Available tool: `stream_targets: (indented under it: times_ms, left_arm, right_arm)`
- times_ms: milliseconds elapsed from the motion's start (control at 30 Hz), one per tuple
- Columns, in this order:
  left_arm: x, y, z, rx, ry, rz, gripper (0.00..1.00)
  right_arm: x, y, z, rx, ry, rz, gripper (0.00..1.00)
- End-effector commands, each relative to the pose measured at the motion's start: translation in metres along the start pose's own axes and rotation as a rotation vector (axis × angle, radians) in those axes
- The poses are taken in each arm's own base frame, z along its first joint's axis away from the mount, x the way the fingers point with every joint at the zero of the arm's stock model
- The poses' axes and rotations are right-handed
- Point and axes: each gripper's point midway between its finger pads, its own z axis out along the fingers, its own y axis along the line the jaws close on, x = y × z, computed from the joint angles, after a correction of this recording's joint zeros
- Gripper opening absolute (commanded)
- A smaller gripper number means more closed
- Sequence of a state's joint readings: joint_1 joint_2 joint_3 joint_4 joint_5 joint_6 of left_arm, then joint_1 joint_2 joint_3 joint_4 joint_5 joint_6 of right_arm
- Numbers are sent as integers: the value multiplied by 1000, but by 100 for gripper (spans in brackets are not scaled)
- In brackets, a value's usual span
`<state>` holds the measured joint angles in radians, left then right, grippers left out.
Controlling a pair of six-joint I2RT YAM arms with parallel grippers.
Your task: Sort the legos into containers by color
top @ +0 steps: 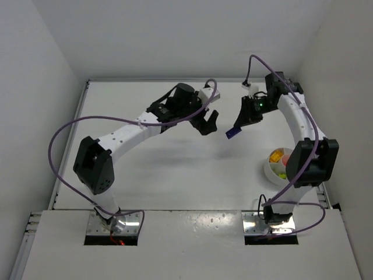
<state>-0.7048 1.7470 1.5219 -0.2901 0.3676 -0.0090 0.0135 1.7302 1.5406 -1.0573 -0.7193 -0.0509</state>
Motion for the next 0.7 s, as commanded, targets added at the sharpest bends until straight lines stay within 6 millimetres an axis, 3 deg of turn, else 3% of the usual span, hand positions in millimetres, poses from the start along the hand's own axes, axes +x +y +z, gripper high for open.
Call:
stream_targets:
  times_ms: [0, 133, 233, 433, 533, 667]
  left_arm:
    - [-32, 18, -43, -79, -89, 6, 92]
    - [-28, 34, -69, -98, -99, -21, 92]
    - [-17, 52, -87, -127, -96, -53, 93]
    - [-13, 70, -110, -173, -89, -88, 100]
    - [-10, 76, -114, -178, -84, -102, 100]
    - [-7, 75, -111, -151, -69, -128, 100]
  right_arm:
    - [-18, -26, -51, 288, -58, -151, 0]
    - [-7, -63, -96, 504, -7, -184, 0]
    - [15, -92, -135, 671, 61, -154, 0]
    - [45, -124, -216, 947, 96, -137, 0]
    - [62, -137, -241, 1032, 128, -157, 0]
    - [77, -156, -250, 1032, 151, -161, 0]
